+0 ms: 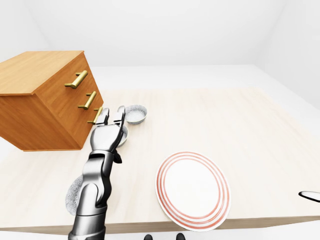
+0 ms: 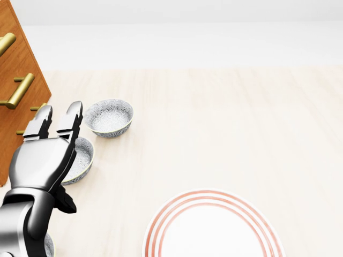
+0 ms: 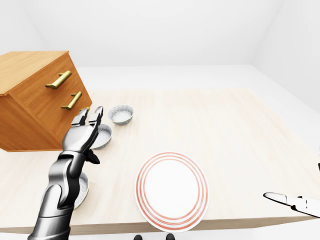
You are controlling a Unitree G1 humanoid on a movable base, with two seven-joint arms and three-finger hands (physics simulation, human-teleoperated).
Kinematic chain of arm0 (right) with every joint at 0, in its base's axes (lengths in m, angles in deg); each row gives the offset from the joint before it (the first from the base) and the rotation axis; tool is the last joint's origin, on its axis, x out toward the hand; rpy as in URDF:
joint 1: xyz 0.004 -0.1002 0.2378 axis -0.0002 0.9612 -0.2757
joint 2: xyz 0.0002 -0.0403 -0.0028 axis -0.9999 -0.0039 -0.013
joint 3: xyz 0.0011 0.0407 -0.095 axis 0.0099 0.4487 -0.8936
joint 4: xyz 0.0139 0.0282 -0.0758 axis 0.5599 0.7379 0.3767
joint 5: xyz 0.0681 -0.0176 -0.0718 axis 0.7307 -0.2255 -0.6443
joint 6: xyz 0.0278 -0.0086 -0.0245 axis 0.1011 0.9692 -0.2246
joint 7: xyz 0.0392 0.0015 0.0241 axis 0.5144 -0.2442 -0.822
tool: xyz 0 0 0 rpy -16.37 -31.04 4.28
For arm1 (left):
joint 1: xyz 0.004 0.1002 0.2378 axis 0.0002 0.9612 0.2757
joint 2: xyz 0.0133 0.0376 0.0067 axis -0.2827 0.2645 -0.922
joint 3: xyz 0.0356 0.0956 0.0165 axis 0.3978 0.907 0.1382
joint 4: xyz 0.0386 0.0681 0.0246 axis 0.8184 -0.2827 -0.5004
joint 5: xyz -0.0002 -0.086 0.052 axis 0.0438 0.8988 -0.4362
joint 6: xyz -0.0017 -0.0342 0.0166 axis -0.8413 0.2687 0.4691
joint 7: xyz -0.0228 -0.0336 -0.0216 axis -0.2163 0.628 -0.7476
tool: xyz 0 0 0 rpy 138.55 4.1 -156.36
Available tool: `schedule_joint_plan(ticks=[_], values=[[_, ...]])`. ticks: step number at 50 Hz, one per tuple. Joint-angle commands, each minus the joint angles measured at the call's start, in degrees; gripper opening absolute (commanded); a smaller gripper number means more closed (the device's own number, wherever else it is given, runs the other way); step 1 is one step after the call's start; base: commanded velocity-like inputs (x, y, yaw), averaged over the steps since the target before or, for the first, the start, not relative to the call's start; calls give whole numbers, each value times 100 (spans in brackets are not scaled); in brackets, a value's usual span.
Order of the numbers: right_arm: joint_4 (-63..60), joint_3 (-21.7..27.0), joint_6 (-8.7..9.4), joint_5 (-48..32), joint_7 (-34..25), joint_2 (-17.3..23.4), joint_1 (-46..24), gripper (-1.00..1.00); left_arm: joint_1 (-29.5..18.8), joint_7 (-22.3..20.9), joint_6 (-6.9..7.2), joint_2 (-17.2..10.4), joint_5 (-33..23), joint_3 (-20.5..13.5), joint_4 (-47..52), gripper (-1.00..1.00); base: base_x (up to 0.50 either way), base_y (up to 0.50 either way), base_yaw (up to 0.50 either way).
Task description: Put the bowl in the middle on the plate.
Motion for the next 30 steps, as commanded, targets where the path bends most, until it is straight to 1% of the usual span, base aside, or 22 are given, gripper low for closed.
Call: schedule_joint_plan(ticks=[1, 12, 15, 17, 23, 25, 26, 28, 30], values=[[-12, 0, 0, -1, -8, -12, 6, 100, -67, 41, 0, -90, -163, -89, -199, 100, 0, 0, 0], [48, -14, 0, -13, -29, -26, 22, 100, -219, 390, 0, -162, -93, -110, -685, 100, 0, 0, 0], [38, -5, 0, -7, -32, -22, 24, 100, -272, 512, 0, -173, -67, -85, -889, 100, 0, 0, 0], [27, -4, 0, -9, -31, -21, 22, 100, -304, 465, 0, -165, -87, -59, -892, 100, 0, 0, 0], [-10, 7, 0, 1, -33, -16, 19, 100, -491, 549, 0, -164, -113, 17, -1180, 100, 0, 0, 0], [-11, 10, 0, -2, -38, -21, 18, 100, -541, 693, 0, -168, -103, 41, -1384, 100, 0, 0, 0], [-26, 16, 0, 1, -40, -21, 21, 100, -523, 669, 0, -164, -113, 53, -1359, 100, 0, 0, 0], [19, -1, 0, -17, -44, -30, 14, 100, -501, 760, 0, -145, -164, 123, -1482, 100, 0, 0, 0], [27, -1, 0, -13, -39, -28, 17, 100, -552, 806, 0, -151, -134, 109, -1583, 100, 0, 0, 0]])
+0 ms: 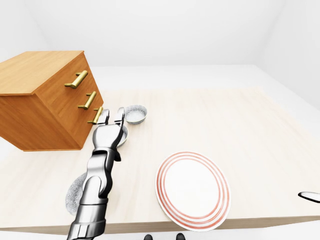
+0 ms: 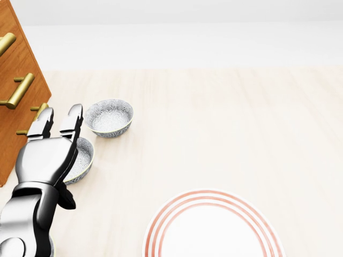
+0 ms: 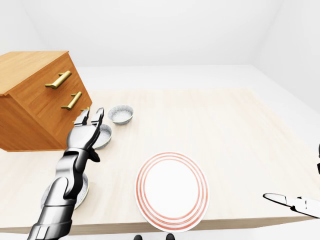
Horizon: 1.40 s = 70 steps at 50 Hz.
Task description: Put the bowl in the middle on the plate.
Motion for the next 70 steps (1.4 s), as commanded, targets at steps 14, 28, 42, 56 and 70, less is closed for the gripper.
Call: schedule_joint_plan(ticks=[14, 28, 42, 56, 70], values=[[12, 3, 0, 0, 0, 4, -1, 100, -277, 245, 0, -31, -77, 150, -681, 100, 0, 0, 0], [-16, -1, 0, -21, -12, -13, 1, 100, -522, 528, 0, -103, -12, 138, -1297, 100, 0, 0, 0], [16, -2, 0, -18, -4, 1, -5, 100, -643, 661, 0, -136, -36, 207, -1616, 100, 0, 0, 0], [65, -32, 0, -27, 19, 9, -6, 100, -659, 632, 0, -159, -112, 228, -1676, 100, 0, 0, 0], [-5, 13, 0, -11, -6, 1, 4, 100, -705, 608, 0, -188, -202, 243, -1859, 100, 0, 0, 0]])
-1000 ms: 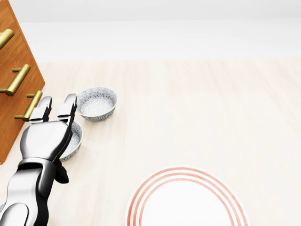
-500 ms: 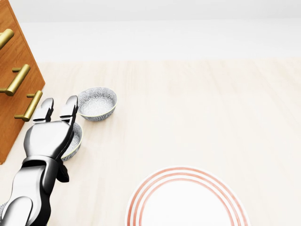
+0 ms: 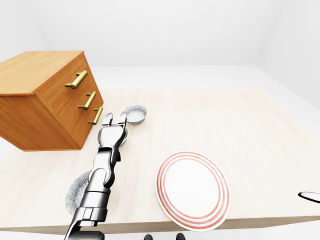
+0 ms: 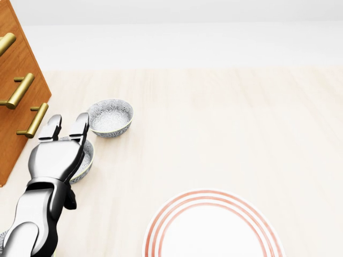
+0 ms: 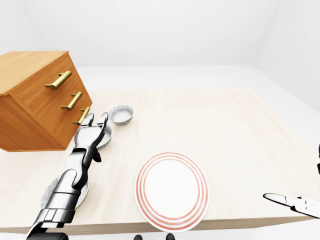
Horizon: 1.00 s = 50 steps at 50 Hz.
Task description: Put the bowl in the middle on the plate.
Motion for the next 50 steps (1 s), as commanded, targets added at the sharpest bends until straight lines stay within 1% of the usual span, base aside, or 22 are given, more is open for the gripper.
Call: schedule_joint_plan(ticks=[1, 10, 13, 19, 24, 43, 50], values=[[-66, 25, 0, 18, -11, -6, 15, 100, -60, -21, 0, -18, -58, 20, -123, 100, 0, 0, 0], [-68, 29, 0, 14, -23, -24, 14, 100, -118, -16, 0, -57, -109, 11, -217, 100, 0, 0, 0], [-46, 6, 0, 0, -37, -54, 23, 100, -184, 28, 0, -68, -162, 35, -346, 100, 0, 0, 0], [-94, 39, 0, 19, -54, -45, 23, 100, -349, -29, 0, -112, -278, 57, -522, 100, 0, 0, 0], [-50, 29, 0, 20, -57, -52, 29, 100, -393, 54, 0, -131, -299, 51, -716, 100, 0, 0, 0], [-67, 57, 0, 39, -64, -47, 29, 100, -409, 1, 0, -152, -363, 80, -912, 100, 0, 0, 0], [-146, 105, 0, 74, -80, -52, 41, 100, -417, 37, 0, -201, -356, 64, -1067, 100, 0, 0, 0]])
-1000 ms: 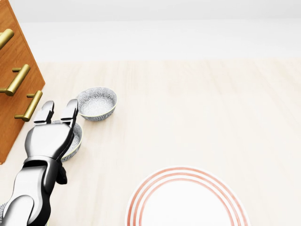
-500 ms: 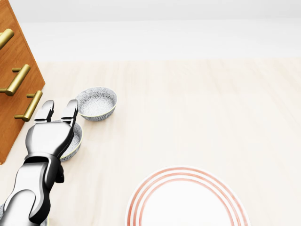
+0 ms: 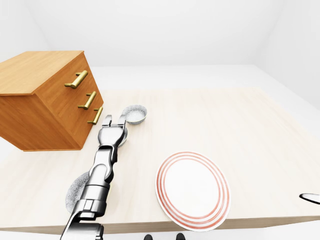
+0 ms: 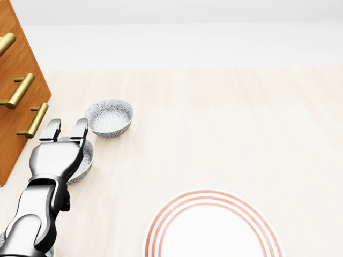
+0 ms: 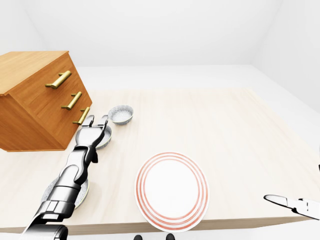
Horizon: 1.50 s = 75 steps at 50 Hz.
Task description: Put the bowl in the middle on the plate.
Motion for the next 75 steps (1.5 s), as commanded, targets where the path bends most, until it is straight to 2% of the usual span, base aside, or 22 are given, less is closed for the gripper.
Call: schedule_joint_plan(ticks=[1, 27, 55, 75], values=[[-26, 31, 0, 14, -25, -13, 6, 100, -9, 11, 0, -47, -13, -5, -177, 100, 0, 0, 0], [-75, 34, 0, 7, -71, -60, 25, 100, -120, 197, 0, -76, 28, 30, -617, 100, 0, 0, 0], [-16, 26, 0, 23, -58, -51, 18, 100, -352, 210, 0, -41, 34, 103, -959, 100, 0, 0, 0], [-40, 55, 0, 39, -54, -31, 22, 100, -315, 213, 0, -43, 81, 118, -950, 100, 0, 0, 0]])
